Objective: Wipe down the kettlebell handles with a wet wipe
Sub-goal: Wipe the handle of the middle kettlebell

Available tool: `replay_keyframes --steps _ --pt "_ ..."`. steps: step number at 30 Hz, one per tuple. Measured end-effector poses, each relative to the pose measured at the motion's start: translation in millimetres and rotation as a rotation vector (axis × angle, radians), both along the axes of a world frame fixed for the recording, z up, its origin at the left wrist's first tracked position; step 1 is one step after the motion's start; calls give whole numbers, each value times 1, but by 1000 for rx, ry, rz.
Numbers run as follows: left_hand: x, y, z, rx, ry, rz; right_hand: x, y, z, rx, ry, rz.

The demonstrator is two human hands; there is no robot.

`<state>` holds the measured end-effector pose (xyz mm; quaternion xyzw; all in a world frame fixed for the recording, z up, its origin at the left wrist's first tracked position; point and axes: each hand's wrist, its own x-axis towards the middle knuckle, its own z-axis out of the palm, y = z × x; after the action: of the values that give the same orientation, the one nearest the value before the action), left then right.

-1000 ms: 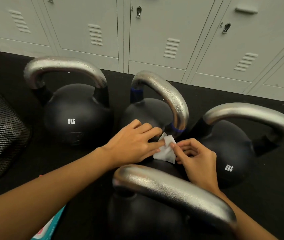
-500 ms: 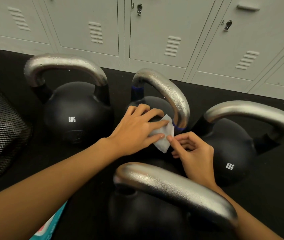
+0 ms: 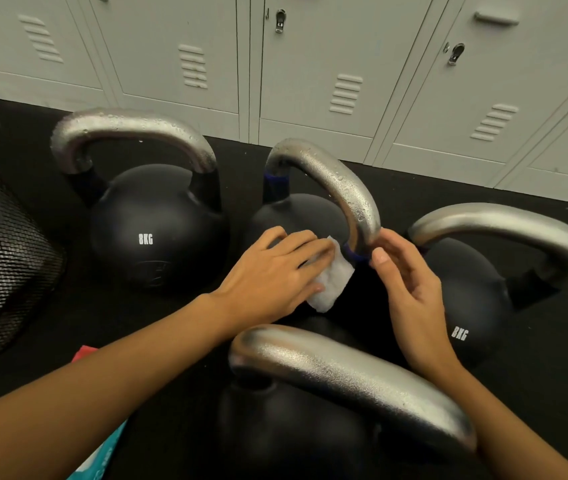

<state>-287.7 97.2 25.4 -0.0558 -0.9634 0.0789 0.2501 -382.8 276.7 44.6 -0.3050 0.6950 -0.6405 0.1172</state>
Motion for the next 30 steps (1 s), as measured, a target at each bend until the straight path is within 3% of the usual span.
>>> replay_keyframes --steps 7,16,25,30 --pt "-21 1 14 131 -130 32 0 -2 2 -8 -20 28" --pt "-4 6 -2 79 -14 9 -1 -4 1 16 -12 20" --pt "-39 -27 30 239 -382 -112 -7 -3 3 32 -21 79" --pt "-27 -11 13 281 -163 -125 -5 -4 4 30 -30 79"
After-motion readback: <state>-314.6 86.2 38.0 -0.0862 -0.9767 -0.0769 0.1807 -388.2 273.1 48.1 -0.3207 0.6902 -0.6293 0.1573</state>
